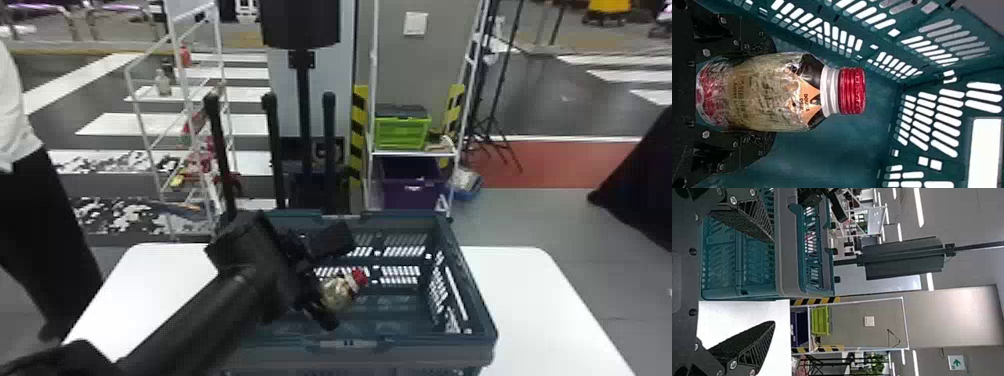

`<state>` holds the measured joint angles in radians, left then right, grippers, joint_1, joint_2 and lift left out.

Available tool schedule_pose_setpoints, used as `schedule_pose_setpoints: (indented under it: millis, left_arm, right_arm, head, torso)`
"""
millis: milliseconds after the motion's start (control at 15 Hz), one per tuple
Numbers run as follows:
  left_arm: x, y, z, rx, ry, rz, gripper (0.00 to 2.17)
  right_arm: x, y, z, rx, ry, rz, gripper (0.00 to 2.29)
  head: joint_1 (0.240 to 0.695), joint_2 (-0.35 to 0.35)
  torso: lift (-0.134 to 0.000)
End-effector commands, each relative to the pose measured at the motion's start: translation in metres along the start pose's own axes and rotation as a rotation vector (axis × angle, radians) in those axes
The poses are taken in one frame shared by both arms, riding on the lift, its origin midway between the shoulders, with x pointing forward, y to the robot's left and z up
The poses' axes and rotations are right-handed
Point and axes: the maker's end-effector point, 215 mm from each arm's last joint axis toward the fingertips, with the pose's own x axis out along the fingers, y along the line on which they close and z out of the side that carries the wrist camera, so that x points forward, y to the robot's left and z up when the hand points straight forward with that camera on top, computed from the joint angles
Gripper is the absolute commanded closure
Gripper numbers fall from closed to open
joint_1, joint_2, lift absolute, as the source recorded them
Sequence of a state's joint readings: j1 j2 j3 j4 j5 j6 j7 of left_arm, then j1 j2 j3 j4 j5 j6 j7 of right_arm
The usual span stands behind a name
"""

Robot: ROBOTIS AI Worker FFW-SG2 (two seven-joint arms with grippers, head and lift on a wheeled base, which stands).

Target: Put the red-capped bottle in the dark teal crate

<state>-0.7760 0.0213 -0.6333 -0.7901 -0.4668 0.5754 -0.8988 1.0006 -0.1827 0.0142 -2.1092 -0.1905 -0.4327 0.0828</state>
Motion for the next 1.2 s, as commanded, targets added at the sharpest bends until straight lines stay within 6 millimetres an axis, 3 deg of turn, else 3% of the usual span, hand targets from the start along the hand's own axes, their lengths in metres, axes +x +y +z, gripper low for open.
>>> schedule_pose_setpoints:
  millis: [0, 67, 200, 267, 400, 600, 800, 1000, 1133]
  left_arm:
    - [0.002, 0.0, -0.003, 0.007, 0.009, 0.007, 2.05]
    - [0.002, 0.003, -0.002, 0.009, 0.007, 0.022, 1.71]
    - [0.002, 0.002, 0.003, 0.007, -0.007, 0.028, 0.24]
    - [0.001, 0.003, 0.005, 0.005, -0.01, 0.033, 0.0]
    - [-0.004, 0.005, 0.006, -0.014, -0.009, 0.048, 0.0]
    - [-0.031, 0.019, 0.011, -0.076, -0.025, 0.107, 0.01]
    - [-0.091, 0.047, 0.012, -0.235, -0.132, 0.186, 0.02]
    - [-0.152, 0.059, 0.01, -0.401, -0.316, 0.221, 0.03]
    - [-0.193, 0.067, -0.009, -0.503, -0.448, 0.276, 0.04]
  right_arm:
    - [0.0, 0.0, 0.0, 0.0, -0.001, -0.001, 0.15]
    - [0.0, -0.001, 0.0, 0.001, -0.001, -0.002, 0.15]
    - [0.0, -0.001, 0.0, 0.002, -0.002, -0.004, 0.15]
    - [0.0, -0.001, 0.0, 0.002, -0.002, -0.004, 0.15]
    - [0.0, -0.001, 0.003, 0.002, -0.011, -0.005, 0.15]
    - [-0.001, -0.001, 0.003, 0.001, -0.01, -0.006, 0.15]
    - [-0.001, -0.002, 0.003, 0.0, -0.01, -0.007, 0.15]
    - [-0.001, -0.002, 0.003, 0.001, -0.008, -0.006, 0.15]
    - [-0.001, -0.002, 0.002, -0.001, -0.005, -0.006, 0.15]
  head:
    - [0.499, 0.0]
    - [0.499, 0.0]
    - [0.499, 0.0]
    - [0.499, 0.0]
    - [0.499, 0.0]
    - [0.499, 0.0]
    - [0.499, 0.0]
    - [0.499, 0.0]
    - [0.499, 0.0]
  torso:
    - [0.0]
    - [0.0]
    - [0.0]
    - [0.0]
    - [0.0]
    - [0.0]
    - [0.0]
    - [0.0]
    - [0.0]
